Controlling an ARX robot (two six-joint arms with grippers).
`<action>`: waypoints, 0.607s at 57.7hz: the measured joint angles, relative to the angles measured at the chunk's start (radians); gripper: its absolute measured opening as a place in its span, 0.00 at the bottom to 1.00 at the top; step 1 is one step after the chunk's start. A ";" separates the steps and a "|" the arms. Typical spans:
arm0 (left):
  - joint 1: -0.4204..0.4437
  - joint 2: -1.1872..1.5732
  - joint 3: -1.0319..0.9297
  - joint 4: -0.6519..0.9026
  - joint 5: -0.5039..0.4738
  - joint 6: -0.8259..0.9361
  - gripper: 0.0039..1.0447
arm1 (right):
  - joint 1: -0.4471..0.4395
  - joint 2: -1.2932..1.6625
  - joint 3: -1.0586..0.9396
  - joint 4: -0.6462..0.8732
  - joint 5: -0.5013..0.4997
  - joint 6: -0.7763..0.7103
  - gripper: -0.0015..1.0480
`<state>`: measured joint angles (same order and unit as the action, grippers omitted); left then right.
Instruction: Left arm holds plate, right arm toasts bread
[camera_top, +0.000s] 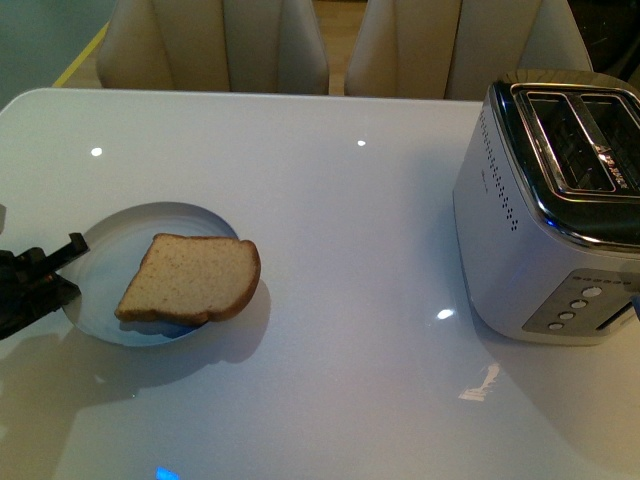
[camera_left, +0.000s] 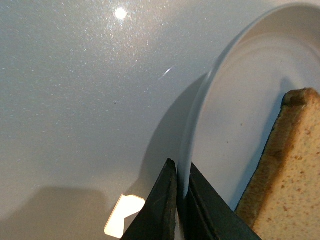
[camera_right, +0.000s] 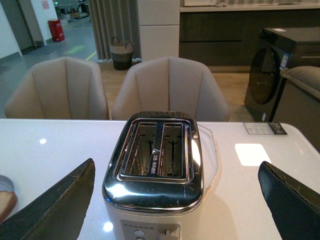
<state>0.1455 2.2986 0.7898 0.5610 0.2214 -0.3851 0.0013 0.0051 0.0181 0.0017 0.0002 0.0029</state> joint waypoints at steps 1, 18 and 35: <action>0.003 -0.016 -0.010 0.000 0.006 -0.002 0.03 | 0.000 0.000 0.000 0.000 0.000 0.000 0.91; 0.007 -0.343 -0.129 -0.087 0.047 -0.078 0.03 | 0.000 0.000 0.000 0.000 0.000 0.000 0.91; -0.159 -0.632 -0.051 -0.343 -0.064 -0.267 0.03 | 0.000 0.000 0.000 0.000 0.000 0.000 0.91</action>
<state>-0.0135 1.6665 0.7383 0.2180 0.1577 -0.6518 0.0013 0.0051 0.0181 0.0017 0.0002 0.0029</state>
